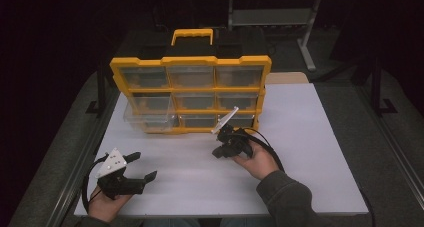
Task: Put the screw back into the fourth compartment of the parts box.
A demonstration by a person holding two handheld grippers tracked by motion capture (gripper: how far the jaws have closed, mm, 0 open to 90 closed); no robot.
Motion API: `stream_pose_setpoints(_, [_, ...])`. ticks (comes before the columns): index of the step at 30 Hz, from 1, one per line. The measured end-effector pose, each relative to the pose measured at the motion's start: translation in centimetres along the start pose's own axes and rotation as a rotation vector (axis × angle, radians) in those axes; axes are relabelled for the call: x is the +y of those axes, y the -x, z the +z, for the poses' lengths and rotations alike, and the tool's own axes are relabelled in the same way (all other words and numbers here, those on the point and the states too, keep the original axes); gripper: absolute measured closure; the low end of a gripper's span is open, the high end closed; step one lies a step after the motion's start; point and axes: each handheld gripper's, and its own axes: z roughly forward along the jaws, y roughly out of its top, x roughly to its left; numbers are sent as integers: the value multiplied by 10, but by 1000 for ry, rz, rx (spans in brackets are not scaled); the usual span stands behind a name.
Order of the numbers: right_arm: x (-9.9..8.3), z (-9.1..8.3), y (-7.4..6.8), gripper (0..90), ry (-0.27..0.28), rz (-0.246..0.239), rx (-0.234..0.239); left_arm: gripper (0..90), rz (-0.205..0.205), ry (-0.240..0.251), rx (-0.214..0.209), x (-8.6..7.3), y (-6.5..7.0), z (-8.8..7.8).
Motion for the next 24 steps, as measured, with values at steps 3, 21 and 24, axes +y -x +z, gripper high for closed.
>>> stream_pose_setpoints(3, [7, -8, -1, 874, 12, -2, 5, 143, -7, 5, 0, -1, 0, 0])
stream_pose_setpoints(21, [80, -67, -4, 874, 89, -152, 9, 143, -4, 5, 1, -1, 0, 0])
stream_pose_setpoints(24, [88, -71, -6, 874, 94, -161, 12, 143, -1, 2, 2, -1, 0, -1])
